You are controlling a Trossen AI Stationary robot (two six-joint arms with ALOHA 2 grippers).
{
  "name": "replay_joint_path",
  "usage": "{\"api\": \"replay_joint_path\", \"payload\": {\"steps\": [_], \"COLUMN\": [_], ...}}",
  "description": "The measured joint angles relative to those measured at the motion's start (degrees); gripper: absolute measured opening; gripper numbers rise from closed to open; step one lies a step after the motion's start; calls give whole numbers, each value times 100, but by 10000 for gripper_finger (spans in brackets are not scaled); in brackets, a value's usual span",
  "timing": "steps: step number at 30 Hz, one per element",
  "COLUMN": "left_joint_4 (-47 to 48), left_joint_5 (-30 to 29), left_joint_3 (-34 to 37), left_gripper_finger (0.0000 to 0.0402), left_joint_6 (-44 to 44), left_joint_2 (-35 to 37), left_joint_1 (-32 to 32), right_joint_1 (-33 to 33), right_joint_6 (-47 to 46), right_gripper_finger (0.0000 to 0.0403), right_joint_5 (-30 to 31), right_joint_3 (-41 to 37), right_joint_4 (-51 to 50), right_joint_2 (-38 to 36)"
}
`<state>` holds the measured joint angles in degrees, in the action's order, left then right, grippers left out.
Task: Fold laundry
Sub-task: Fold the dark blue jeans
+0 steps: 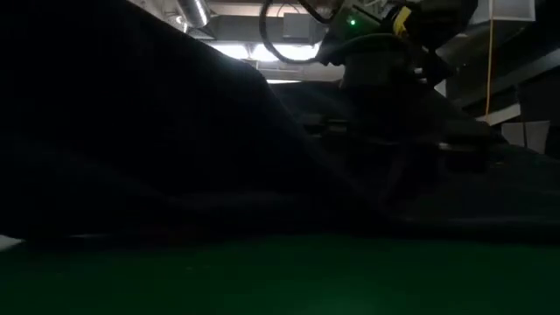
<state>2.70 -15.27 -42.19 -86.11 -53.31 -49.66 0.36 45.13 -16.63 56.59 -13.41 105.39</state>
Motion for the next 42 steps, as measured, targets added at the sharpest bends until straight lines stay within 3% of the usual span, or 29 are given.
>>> {"api": "replay_joint_path", "payload": {"steps": [3,6,8,10,21,34,42], "left_joint_4": [574,1026,1197,1202,1014,1012,929], "left_joint_5": [81,776,1357,1587,1373,1261,1526], "left_joint_3": [-2,-2,-2,-2,-2,-2,-2], "left_gripper_finger": [0,0,2,6,27,94,108], "left_joint_6": [-1658,-3191,-3770,-3817,-3785,-3634,-3812], "left_joint_2": [-50,-211,-350,-507,-1361,-1463,-1463], "left_joint_1": [-335,-643,-774,-852,-786,-786,-845], "right_joint_1": [-4,-2,-2,-2,-3,-2,-2], "right_joint_6": [-15,-80,-171,-214,-311,-326,-329], "right_gripper_finger": [186,186,186,186,186,186,186], "right_joint_5": [-41,-43,-41,-56,-235,-231,-226], "right_joint_3": [7,3,1,-3,-16,-25,-25], "right_joint_4": [-366,-590,-692,-810,-1382,-1346,-1345], "right_joint_2": [3,-12,-10,-6,-4,-1,-1]}}
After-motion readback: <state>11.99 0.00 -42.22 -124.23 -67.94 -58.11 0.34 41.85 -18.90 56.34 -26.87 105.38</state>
